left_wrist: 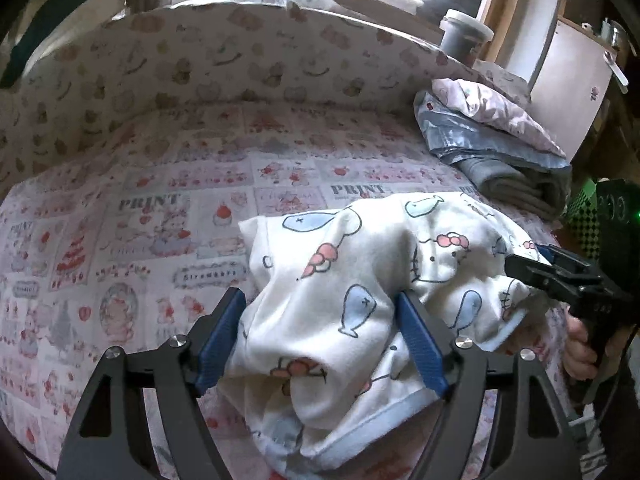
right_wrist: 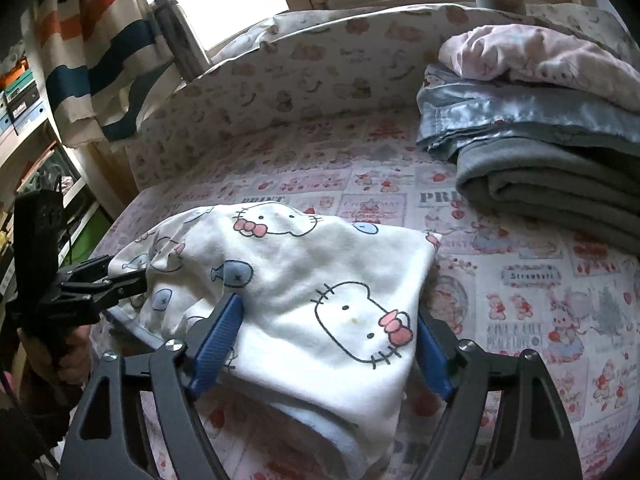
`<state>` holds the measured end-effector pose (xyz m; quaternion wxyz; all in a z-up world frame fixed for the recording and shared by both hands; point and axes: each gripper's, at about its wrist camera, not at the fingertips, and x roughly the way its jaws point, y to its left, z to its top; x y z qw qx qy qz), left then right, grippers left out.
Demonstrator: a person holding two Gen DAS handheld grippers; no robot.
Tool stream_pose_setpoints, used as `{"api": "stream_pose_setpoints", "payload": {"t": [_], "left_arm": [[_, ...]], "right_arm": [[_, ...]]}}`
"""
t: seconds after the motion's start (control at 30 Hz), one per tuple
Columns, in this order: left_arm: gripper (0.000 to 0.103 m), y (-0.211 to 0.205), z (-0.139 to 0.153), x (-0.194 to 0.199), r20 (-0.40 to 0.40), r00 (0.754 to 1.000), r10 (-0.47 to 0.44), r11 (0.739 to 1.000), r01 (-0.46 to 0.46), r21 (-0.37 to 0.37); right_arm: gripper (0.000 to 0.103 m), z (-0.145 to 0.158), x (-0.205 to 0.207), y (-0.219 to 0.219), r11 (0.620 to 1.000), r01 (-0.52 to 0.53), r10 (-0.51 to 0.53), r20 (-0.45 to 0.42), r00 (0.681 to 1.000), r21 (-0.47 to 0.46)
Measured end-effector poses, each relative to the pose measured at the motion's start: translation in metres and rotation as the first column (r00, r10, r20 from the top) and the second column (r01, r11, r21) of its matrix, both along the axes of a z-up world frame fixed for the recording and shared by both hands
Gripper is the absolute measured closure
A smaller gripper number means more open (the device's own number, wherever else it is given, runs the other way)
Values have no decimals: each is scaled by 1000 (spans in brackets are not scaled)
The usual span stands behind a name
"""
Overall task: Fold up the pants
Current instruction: 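Lift the pants bundle with both grippers and carry it toward the clothes stack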
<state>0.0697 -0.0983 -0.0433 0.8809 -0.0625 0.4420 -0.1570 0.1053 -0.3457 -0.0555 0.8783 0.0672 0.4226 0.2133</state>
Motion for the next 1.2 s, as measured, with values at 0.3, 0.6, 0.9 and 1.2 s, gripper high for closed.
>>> {"api": "stream_pose_setpoints", "payload": {"t": [0.3,0.6,0.9,1.2], "left_arm": [[83,-24,7,-9,51,996,-71,996,68,54],[88,-24,24,-19,129,989,-70,996,63,58],[88,-25,73,-19,243,968,-68,998,65,20],[88,-80,135,15,416,903,-108,994,108,24]], "right_arm": [[73,2,-4,17,998,-36,37,20,999,-60],[85,13,-14,19,996,-20,27,85,996,-84],[85,69,-29,7,999,7,3,227,974,-43],[85,134,-22,-35,986,150,-111,398,911,-69]]}}
